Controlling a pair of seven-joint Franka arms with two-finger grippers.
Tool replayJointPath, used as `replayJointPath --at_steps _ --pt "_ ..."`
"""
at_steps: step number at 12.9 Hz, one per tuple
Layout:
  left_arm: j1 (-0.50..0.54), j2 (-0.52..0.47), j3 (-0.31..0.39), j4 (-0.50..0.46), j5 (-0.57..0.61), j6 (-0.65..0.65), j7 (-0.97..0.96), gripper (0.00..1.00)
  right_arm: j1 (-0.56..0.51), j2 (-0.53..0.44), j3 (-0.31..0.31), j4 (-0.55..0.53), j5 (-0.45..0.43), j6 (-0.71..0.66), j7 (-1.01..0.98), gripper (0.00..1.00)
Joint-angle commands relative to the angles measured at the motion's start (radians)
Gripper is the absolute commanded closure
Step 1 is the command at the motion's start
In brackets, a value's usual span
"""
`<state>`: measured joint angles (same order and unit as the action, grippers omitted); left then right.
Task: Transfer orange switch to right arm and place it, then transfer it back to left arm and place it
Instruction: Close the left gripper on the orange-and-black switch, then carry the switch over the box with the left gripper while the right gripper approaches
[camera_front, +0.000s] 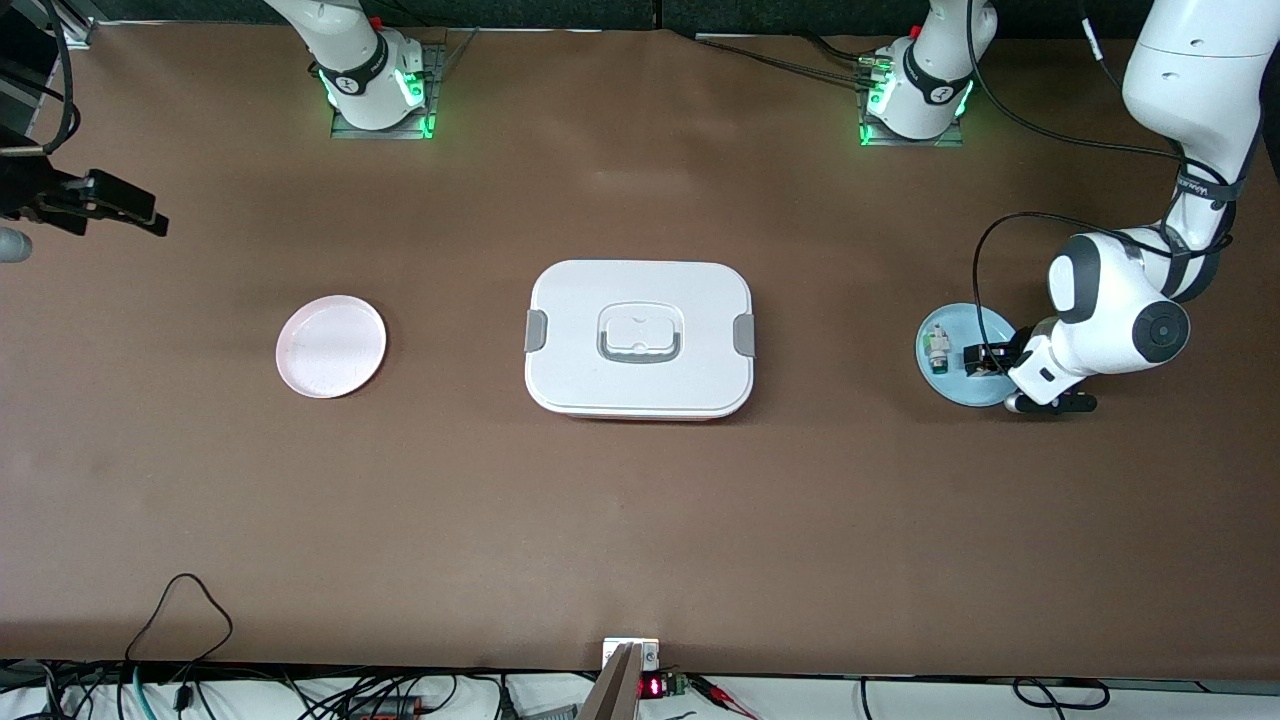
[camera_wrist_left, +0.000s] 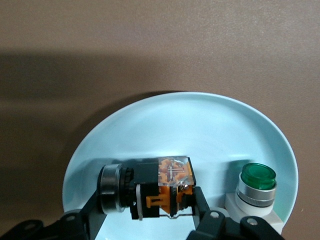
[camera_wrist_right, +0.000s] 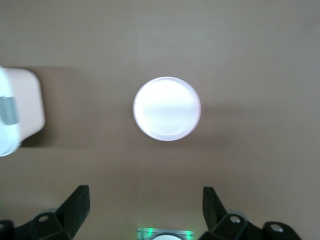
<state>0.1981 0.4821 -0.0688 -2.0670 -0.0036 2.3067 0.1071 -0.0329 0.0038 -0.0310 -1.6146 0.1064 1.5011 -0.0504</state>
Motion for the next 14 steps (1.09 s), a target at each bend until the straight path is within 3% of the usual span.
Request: replayJointPath --at_steps 1,3,6,8,11,14 --pt "0.011 -0.017 -0.016 0.001 -0.021 -0.013 0.078 0.82 0.010 0.001 0.006 0.022 0.094 -0.022 -0.013 0.00" --pt "0.006 -0.071 -0.043 0.019 -0.021 -0.112 0.092 0.84 0.010 0.008 0.002 0.021 0.215 -0.019 -0.026 0.00" --pt "0.006 -0.147 -0.103 0.074 -0.021 -0.312 0.063 0.82 0.016 0.045 0.005 0.021 0.321 0.027 -0.026 0.00" --pt "0.006 -0.212 -0.153 0.117 -0.057 -0.465 -0.039 0.83 0.012 0.080 0.005 0.021 0.433 0.027 -0.028 0.00" --pt "0.007 -0.281 -0.235 0.235 -0.119 -0.735 -0.145 0.83 0.014 0.134 0.003 0.013 0.658 0.047 -0.055 0.00" --pt "0.006 -0.295 -0.246 0.396 -0.275 -0.999 -0.352 0.83 0.037 0.162 0.022 -0.019 0.769 0.117 -0.095 0.00"
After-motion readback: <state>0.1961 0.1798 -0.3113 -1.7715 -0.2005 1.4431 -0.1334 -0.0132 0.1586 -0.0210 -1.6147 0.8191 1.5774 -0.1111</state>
